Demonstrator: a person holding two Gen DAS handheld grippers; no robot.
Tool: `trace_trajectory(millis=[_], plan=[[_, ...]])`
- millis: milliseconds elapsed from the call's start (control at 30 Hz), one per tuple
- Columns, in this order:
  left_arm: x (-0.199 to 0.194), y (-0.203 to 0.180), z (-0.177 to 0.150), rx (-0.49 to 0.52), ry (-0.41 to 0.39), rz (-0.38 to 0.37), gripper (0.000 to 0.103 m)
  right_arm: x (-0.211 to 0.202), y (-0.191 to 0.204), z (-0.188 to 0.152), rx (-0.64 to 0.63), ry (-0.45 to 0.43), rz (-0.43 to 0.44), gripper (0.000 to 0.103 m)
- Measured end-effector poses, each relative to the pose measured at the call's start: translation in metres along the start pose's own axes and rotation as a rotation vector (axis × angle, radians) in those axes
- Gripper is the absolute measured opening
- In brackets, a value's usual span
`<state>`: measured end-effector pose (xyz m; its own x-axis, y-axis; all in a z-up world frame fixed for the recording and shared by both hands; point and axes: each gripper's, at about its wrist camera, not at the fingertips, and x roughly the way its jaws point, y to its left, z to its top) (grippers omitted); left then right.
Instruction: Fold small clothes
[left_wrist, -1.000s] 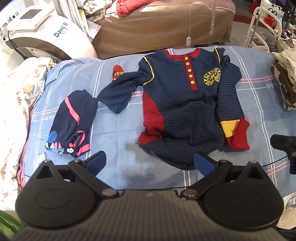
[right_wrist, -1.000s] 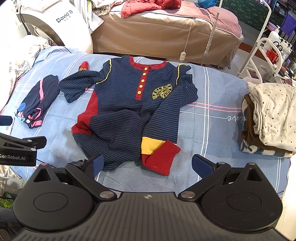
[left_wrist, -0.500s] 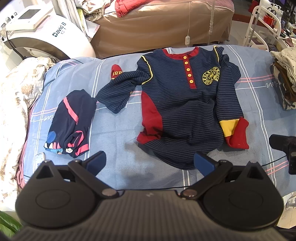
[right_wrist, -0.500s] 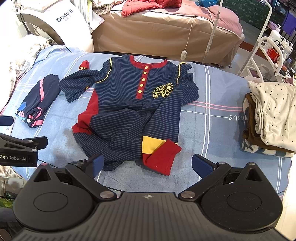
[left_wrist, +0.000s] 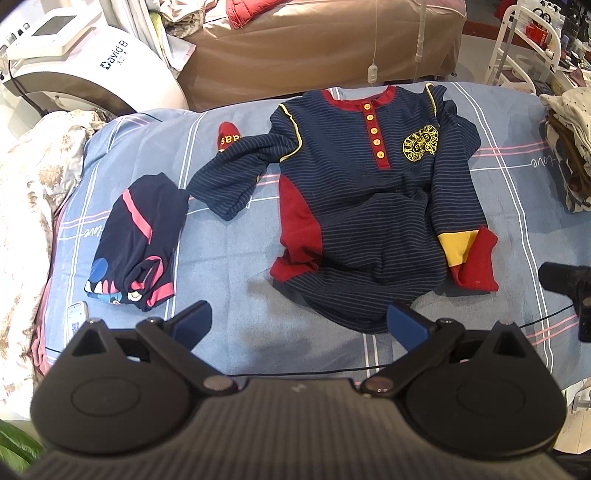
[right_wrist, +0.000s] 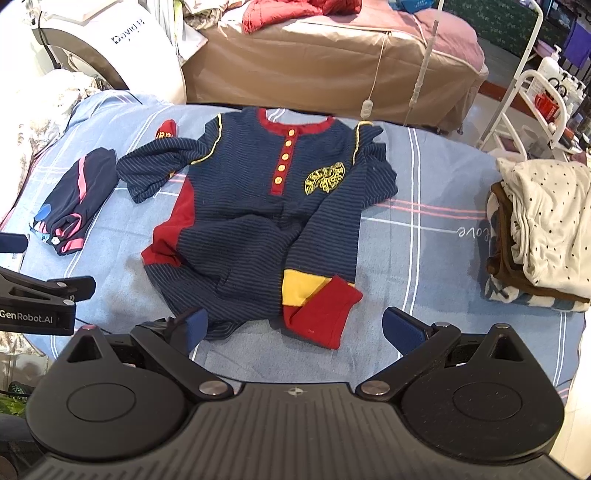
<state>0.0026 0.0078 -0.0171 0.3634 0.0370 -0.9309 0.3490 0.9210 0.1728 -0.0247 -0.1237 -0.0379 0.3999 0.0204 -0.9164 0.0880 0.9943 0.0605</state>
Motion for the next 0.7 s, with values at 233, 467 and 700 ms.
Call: trace_trajectory(millis=[233,467,700], plan=[[0.028,0.002,-0.012,0.032,-0.044,-0.034,0.103,0.012,-0.016,-0.012,0.067,-0.064,0.096,0.103],[0.095,0.007,-0.045,0.043,0.03,-0.101,0.103,0.059,-0.029,-0.046,0.11,-0.021,0.152,0.103],[0.125,-0.005,-0.061,0.103,0.001,-0.057,0.103,0.093,-0.037,-0.068,0.089,-0.106,0.14,0.103]])
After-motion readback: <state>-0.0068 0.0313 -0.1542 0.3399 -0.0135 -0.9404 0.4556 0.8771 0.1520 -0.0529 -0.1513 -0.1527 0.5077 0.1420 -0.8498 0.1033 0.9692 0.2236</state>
